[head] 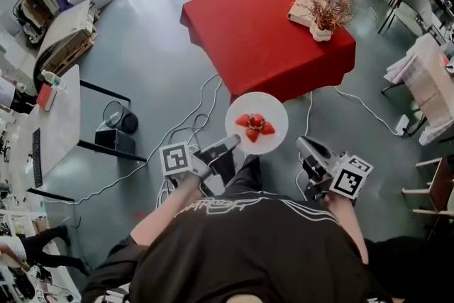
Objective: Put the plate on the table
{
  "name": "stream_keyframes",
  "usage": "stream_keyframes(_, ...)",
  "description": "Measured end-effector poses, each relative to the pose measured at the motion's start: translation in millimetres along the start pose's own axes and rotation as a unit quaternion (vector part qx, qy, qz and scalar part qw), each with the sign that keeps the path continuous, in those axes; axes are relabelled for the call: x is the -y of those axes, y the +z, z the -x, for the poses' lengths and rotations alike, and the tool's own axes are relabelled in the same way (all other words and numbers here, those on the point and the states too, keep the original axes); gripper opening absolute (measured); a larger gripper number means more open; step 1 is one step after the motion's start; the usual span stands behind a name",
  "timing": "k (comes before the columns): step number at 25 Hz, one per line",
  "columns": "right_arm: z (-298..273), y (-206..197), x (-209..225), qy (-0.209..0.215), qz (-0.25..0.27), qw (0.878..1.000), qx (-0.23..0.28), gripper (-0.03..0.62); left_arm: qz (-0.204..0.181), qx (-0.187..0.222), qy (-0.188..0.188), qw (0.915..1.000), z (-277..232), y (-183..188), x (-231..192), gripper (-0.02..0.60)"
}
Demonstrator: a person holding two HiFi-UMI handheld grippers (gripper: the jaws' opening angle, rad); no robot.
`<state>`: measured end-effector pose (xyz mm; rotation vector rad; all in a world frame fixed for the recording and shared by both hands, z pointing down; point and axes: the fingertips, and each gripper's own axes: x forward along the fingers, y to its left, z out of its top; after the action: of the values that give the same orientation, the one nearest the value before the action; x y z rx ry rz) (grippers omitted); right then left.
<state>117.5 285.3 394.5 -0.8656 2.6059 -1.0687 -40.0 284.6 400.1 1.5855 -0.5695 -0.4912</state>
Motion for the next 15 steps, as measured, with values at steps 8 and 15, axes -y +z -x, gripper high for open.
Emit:
stream_keyframes(8,-67,55,52,0.001,-0.014,1.0,0.01,0.008,0.007,-0.004,0.012,0.9999,-52,91,-10,0.018)
stream_keyframes(15,-139,114,108,-0.011,-0.032,0.999,0.014,0.008,0.012,-0.016,0.01,0.9998,-117,186,-10,0.018)
